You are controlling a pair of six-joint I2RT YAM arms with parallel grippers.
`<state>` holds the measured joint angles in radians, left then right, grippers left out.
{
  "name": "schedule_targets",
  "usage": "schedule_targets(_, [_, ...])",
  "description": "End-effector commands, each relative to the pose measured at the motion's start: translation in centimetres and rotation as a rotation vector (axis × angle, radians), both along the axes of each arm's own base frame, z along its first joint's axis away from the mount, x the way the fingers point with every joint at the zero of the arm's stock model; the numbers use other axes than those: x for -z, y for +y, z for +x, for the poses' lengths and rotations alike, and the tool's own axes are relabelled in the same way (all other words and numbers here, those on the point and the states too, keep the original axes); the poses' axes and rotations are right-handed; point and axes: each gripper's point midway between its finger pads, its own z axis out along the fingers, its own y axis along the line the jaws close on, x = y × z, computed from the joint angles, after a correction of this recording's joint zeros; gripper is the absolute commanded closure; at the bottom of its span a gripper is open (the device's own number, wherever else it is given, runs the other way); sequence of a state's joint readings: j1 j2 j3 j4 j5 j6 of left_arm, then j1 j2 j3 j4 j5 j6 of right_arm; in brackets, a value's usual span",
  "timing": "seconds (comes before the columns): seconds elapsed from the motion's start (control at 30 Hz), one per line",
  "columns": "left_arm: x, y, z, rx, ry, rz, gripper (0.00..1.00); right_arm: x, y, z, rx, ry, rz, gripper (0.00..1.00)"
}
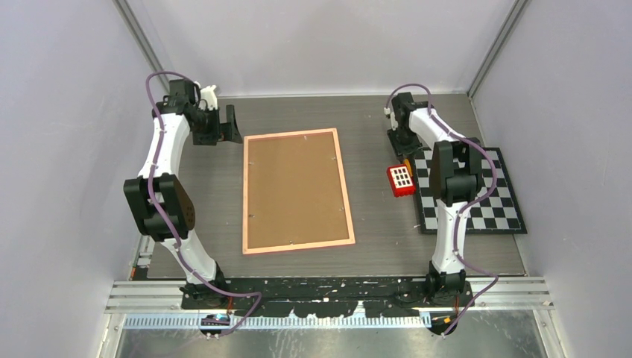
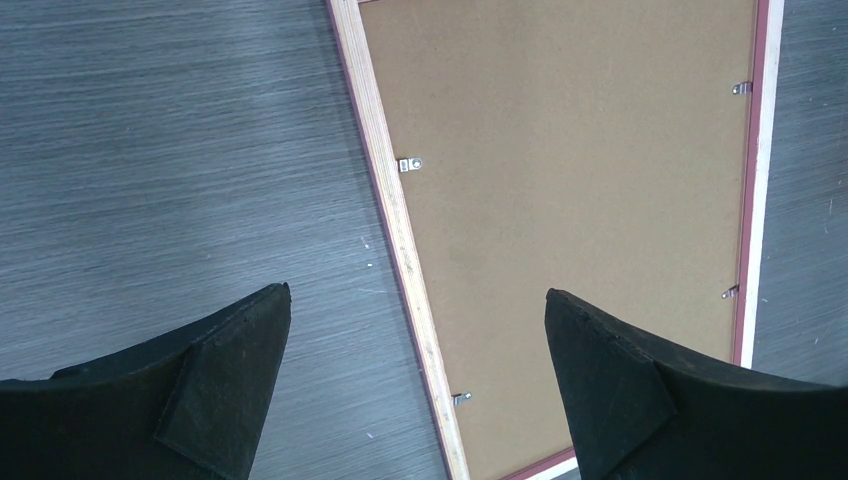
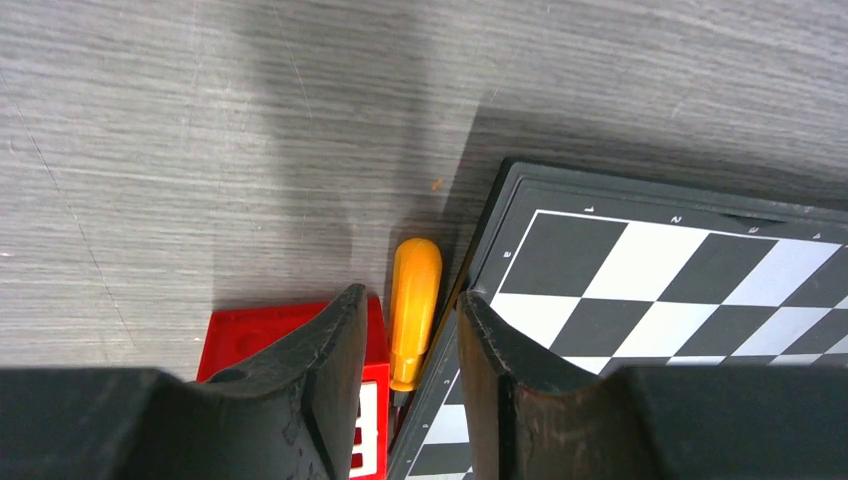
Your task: Take the photo out of the frame
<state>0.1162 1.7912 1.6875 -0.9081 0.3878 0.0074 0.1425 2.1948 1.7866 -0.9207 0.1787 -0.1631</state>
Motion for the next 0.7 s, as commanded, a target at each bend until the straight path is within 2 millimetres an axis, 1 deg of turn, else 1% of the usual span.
schedule_targets(0.0, [-1.1, 0.0, 0.3, 0.001, -0.046, -0.008, 0.00, -0.1, 1.6, -1.4, -0.001, 0.021, 0.068, 0.58])
schedule_targets(0.17, [-1.0, -0.1, 0.4, 0.004, -0.044, -0.011, 0.00, -1.5, 1.6, -0.3, -0.026, -0.054, 0.028, 0.57])
schedule_targets(0.33, [-1.0, -0.2, 0.5, 0.009, -0.044, -0.017, 0.00, -1.8, 1.6, 0.6, -0.035, -0.089, 0.009, 0.57])
schedule_targets(0.53, [-0.8, -0.3, 0.3, 0.009, -0.037, -0.020, 0.00, -2.2, 2.8, 1.0, -0.069, -0.114, 0.028, 0.56])
schedule_targets(0.67, [-0.8, -0.3, 0.4, 0.011, -0.035, -0.023, 0.00, -1.8, 2.5, 1.1, -0.063, -0.112, 0.005, 0.55])
